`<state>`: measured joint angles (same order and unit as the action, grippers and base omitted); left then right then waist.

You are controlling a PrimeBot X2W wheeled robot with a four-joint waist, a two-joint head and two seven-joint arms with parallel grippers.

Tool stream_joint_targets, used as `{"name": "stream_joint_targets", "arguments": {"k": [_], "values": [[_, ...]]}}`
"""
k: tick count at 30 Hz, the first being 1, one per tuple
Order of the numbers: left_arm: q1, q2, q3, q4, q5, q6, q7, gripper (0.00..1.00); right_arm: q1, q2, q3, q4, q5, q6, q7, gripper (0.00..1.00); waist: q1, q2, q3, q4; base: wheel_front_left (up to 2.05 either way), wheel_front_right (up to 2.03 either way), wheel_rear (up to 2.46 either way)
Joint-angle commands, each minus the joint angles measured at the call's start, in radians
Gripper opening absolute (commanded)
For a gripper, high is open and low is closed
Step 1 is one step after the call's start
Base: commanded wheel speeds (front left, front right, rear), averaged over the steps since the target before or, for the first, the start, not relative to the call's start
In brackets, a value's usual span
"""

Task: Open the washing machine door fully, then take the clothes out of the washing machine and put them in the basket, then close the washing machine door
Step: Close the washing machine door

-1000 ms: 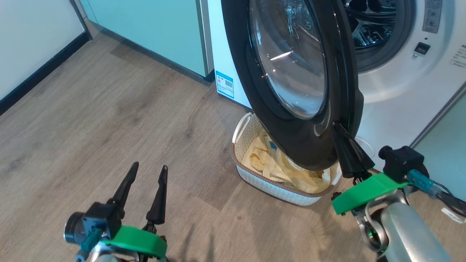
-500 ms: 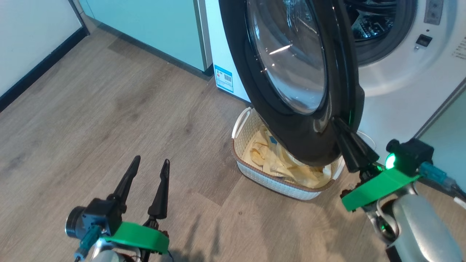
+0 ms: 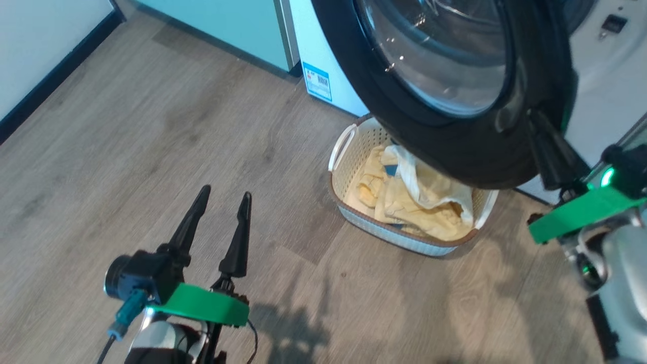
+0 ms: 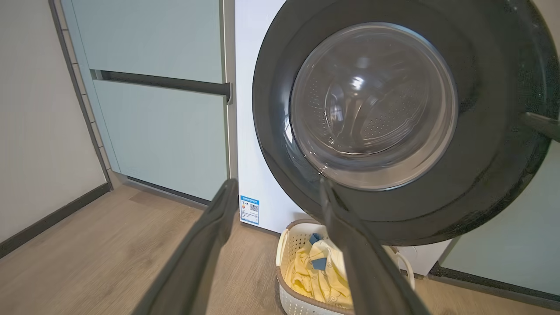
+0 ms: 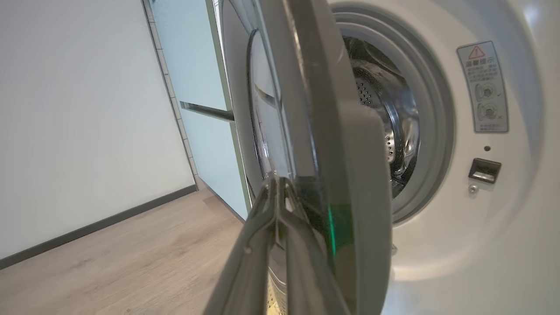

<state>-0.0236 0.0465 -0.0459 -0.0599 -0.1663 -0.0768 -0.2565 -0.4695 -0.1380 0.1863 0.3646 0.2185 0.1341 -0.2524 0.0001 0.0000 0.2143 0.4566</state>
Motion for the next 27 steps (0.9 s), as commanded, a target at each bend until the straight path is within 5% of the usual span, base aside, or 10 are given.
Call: {"name": "stream_joint_targets", "arguments": {"k": [1, 27], "values": [[-0.045, 0.004, 0.022, -0.039, -0.009, 0.006, -0.005, 1.00, -0.060, -0.017, -0.002, -0.017, -0.006, -0.003, -0.009, 0.00, -0.0001, 0.0000, 0.021, 0.005, 0.00, 0.00, 0.00], [-0.174, 0.004, -0.064, -0.030, -0.094, 0.052, -0.005, 1.00, -0.462, -0.133, -0.111, 0.238, -0.059, -0.003, -0.009, 0.00, -0.0001, 0.0000, 0.195, 0.048, 0.00, 0.00, 0.00]]}}
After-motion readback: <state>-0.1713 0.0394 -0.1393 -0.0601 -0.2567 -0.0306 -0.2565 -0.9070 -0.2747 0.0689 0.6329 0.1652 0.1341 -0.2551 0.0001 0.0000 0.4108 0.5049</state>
